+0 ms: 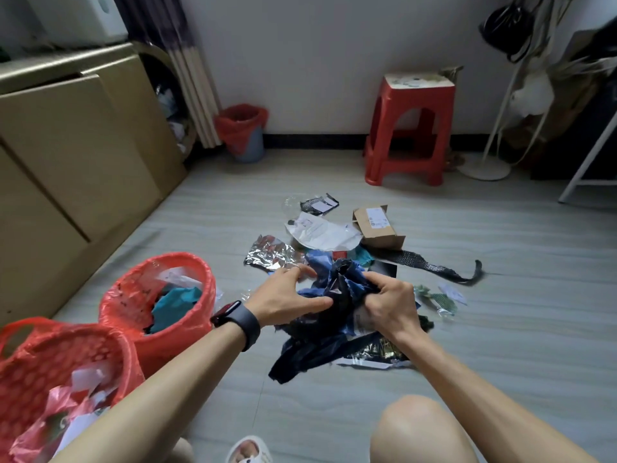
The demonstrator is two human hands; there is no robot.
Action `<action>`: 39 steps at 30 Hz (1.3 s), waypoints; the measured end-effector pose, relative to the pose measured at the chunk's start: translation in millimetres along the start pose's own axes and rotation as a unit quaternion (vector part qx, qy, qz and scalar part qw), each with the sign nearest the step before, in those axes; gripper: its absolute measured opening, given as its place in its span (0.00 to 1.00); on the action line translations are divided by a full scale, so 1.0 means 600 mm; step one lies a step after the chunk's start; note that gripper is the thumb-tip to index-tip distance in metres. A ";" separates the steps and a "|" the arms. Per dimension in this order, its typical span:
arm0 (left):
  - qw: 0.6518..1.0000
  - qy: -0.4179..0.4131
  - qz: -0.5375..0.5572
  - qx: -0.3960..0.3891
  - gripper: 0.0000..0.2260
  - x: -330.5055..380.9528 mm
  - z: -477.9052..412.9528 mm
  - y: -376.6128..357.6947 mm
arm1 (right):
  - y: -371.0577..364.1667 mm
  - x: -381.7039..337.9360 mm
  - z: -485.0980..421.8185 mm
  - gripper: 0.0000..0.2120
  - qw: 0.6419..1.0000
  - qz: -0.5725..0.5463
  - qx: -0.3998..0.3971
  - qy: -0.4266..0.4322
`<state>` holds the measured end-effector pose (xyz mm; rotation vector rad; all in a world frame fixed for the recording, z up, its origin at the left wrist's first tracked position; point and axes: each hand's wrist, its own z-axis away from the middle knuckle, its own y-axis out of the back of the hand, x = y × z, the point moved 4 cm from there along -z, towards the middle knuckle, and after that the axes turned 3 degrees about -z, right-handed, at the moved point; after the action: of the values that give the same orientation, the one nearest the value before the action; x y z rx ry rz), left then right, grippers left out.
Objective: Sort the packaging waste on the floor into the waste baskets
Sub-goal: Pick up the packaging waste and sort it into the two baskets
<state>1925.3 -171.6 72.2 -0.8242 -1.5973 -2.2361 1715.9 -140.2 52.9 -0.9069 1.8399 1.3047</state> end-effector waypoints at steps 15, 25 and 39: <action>0.891 0.041 0.452 -0.005 0.16 0.030 0.005 -0.031 | -0.054 -0.001 -0.002 0.23 0.920 -0.290 -0.184 -0.188; 0.846 0.102 0.491 0.179 0.09 0.025 -0.013 -0.007 | -0.037 0.021 0.015 0.46 0.868 -0.340 -0.170 -0.321; 0.965 -0.065 0.188 0.168 0.18 0.031 0.002 0.006 | -0.047 -0.019 0.000 0.23 0.994 -0.086 -0.038 0.059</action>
<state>1912.7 -169.9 86.0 -1.0839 -1.6504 -1.6250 1745.7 -145.3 48.9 -1.1781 1.7673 1.2437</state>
